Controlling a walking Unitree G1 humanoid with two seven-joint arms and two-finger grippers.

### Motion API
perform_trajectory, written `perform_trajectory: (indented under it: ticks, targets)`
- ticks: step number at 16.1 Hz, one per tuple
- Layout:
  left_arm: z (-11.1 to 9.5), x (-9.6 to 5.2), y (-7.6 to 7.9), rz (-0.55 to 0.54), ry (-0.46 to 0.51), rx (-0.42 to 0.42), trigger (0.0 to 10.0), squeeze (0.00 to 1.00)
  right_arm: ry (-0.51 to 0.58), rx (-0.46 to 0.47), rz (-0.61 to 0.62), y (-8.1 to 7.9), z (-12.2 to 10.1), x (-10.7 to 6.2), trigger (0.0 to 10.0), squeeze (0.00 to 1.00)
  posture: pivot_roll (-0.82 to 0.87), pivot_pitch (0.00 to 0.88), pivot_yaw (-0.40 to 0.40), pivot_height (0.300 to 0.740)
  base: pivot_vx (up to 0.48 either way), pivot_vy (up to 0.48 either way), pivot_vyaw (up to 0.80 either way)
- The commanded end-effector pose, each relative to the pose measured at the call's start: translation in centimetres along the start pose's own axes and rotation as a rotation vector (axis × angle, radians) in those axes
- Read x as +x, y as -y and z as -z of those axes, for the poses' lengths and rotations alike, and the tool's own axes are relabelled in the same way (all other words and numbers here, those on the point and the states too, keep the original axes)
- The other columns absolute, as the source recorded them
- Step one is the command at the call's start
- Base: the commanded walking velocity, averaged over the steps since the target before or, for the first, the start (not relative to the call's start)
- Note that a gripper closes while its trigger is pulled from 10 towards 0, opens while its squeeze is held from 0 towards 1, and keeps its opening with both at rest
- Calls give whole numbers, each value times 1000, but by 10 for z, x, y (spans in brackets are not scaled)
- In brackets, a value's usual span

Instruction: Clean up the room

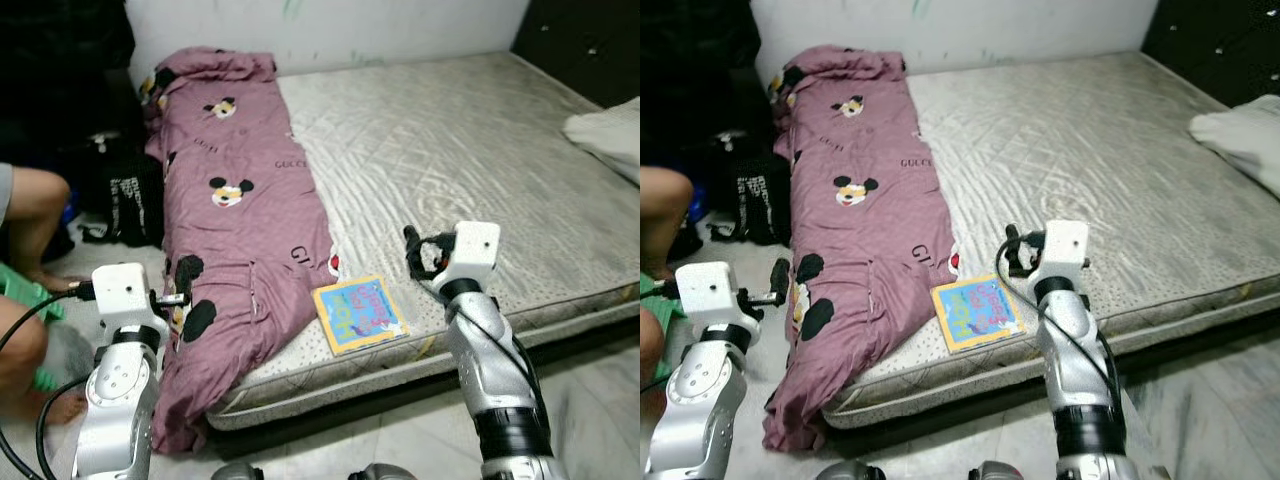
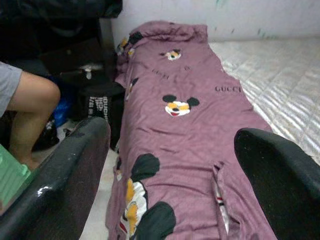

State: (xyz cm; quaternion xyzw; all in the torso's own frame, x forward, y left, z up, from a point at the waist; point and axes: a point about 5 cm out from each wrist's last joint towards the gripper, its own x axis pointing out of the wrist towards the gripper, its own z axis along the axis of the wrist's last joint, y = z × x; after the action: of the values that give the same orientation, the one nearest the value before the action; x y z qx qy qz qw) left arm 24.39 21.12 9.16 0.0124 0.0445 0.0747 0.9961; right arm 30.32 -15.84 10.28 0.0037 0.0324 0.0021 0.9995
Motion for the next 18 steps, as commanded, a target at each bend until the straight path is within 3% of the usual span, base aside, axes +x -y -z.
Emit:
perform_trajectory:
  ticks: [1,5,7,14,18]
  targets:
    - [4,-1,2,7,-21,13,10000,0,20,-9,4,-2,-4,-2,10000,0,-106,0,-1,740,0,0,0]
    - [5,1,7,31,-29,8,10000,0,12,-11,6,-5,-2,-3,10000,0,-83,10,-8,740,0,0,0]
    - [2,2,14,57,-7,49,10000,0,-19,-8,8,-7,2,-1,10000,0,-76,15,-15,740,0,0,0]
    - [-3,8,22,106,17,-4,10000,0,-14,-15,18,-5,1,0,10000,0,-100,18,-11,740,0,0,-800]
    - [-8,11,26,125,39,-22,10000,0,-8,-22,0,-9,0,2,10000,0,-89,11,-17,740,0,0,-139]
